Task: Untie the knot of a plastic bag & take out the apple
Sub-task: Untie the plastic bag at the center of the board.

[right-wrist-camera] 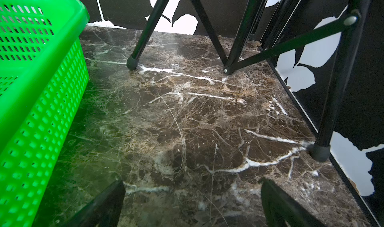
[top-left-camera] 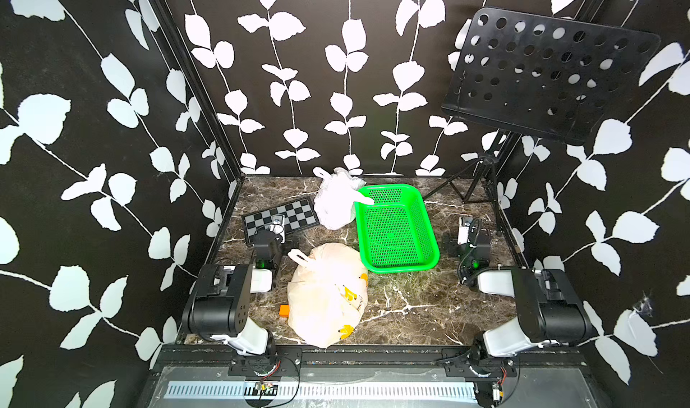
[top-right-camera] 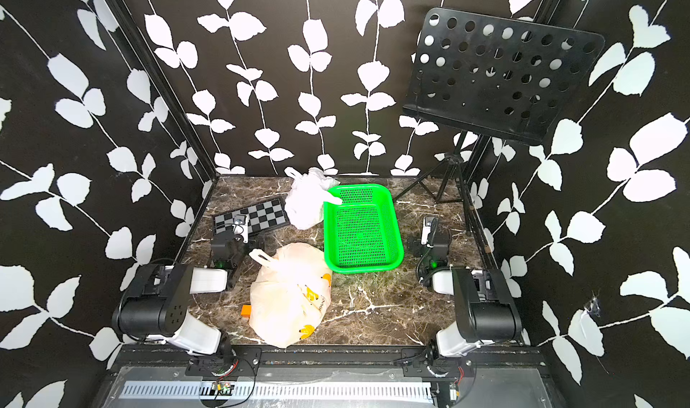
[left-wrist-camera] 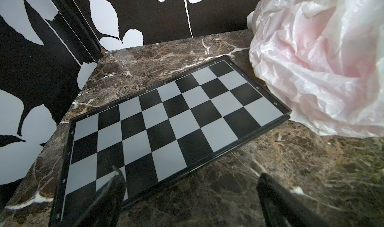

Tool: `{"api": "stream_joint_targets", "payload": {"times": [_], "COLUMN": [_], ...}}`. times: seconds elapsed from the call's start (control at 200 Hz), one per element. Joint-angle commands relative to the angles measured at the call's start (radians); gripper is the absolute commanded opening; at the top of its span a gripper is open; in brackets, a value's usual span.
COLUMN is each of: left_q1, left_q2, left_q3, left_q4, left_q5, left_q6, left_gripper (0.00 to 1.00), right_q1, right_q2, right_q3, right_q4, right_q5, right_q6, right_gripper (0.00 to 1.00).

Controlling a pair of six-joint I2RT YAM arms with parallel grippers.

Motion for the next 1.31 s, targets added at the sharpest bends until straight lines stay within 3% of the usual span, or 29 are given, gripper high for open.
{"api": "stream_joint_targets", "payload": {"times": [0.0, 0.645, 0.71, 0.82, 0.96, 1.02, 1.135, 1.3], "left_q1": [0.002, 0.003, 0.003, 0.004, 0.004, 0.004, 0.004, -0.012], "left_q2": [-0.001, -0.001, -0.006, -0.127, -0.285, -0.335, -0.395, -0.436], "left_q3": [0.011, 0.011, 0.015, 0.069, 0.156, 0.222, 0.367, 0.466], "left_q4": [0.008, 0.010, 0.013, -0.220, -0.469, -0.599, -0.841, -0.923], "left_q5": [-0.001, -0.002, -0.063, -0.240, -0.333, -0.311, -0.205, 0.080], "left_q6": [0.011, 0.010, -0.007, -0.084, -0.176, -0.212, -0.300, -0.395], "left_gripper": [0.99, 0.99, 0.99, 0.99, 0.99, 0.99, 0.99, 0.97], "right_q1": [0.005, 0.005, 0.006, 0.004, 0.004, 0.004, 0.011, 0.161], "right_q2": [0.001, 0.000, -0.017, -0.172, -0.347, -0.408, -0.506, -0.525], "right_q3": [0.003, 0.001, 0.010, 0.061, 0.115, 0.186, 0.286, 0.410], "right_q4": [0.041, 0.044, 0.039, -0.195, -0.374, -0.536, -0.761, -1.006], "right_q5": [-0.006, -0.002, 0.059, 0.162, 0.273, 0.273, 0.157, 0.136], "right_q6": [-0.005, -0.003, 0.021, 0.056, 0.140, 0.169, 0.225, 0.246], "right_gripper": [0.99, 0.99, 0.99, 0.99, 0.99, 1.00, 0.99, 0.97]}}
